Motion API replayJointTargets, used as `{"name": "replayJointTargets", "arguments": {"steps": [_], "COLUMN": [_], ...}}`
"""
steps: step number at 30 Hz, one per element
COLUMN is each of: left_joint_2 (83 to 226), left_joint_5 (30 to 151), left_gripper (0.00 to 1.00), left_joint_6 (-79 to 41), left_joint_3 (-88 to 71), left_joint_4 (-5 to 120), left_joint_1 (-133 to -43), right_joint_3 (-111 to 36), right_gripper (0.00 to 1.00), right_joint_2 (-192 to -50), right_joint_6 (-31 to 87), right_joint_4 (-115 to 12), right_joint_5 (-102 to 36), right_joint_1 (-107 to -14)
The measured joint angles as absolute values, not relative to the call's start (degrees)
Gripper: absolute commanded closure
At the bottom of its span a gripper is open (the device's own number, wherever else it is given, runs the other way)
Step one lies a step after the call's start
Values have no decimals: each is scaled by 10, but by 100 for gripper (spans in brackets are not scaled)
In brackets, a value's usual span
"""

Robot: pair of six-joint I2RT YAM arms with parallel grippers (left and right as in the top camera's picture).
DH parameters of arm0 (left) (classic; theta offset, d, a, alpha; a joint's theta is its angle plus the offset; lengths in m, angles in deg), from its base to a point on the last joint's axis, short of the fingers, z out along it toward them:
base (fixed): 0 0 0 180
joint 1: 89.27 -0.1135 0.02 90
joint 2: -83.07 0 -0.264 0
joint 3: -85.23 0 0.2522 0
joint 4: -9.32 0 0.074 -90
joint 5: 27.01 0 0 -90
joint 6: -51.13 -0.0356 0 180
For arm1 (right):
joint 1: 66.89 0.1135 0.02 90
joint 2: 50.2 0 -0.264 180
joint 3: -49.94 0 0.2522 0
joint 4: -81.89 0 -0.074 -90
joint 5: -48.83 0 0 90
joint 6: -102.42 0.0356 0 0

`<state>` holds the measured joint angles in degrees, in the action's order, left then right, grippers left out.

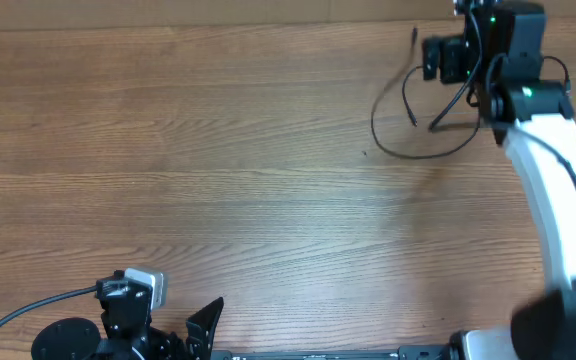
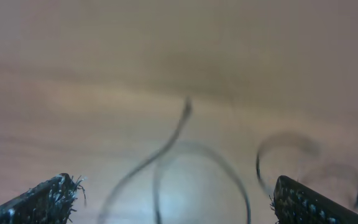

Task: Untangle cables
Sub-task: 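Open the right gripper and lift it away from the cables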

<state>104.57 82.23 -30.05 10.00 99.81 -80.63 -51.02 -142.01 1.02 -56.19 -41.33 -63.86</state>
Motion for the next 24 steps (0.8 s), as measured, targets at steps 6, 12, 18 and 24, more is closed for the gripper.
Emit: {"name": "replayJointTargets", "arguments": {"steps": [6, 12, 18, 24], "left_joint_2": [1046, 1046, 1046, 1046], "left_joint_5": [822, 822, 822, 822], "left_gripper": [0, 1, 1, 0], "left_joint_6": [-300, -300, -300, -300], "left_joint_3": [100, 100, 100, 100], "left_joint_4": [998, 998, 998, 998], "left_joint_1": [-806, -806, -806, -806], "right_joint_3": [-510, -510, -510, -500], "right_gripper": [0, 0, 0, 0], "right_joint_2": [-1299, -1238, -1195, -1149], "right_joint_6": [14, 15, 17, 17], "right_joint_4": [-610, -602, -555, -563], "right_joint_5": [-404, -401, -385, -375], "right_joint_1": [-554, -478, -428, -427]}}
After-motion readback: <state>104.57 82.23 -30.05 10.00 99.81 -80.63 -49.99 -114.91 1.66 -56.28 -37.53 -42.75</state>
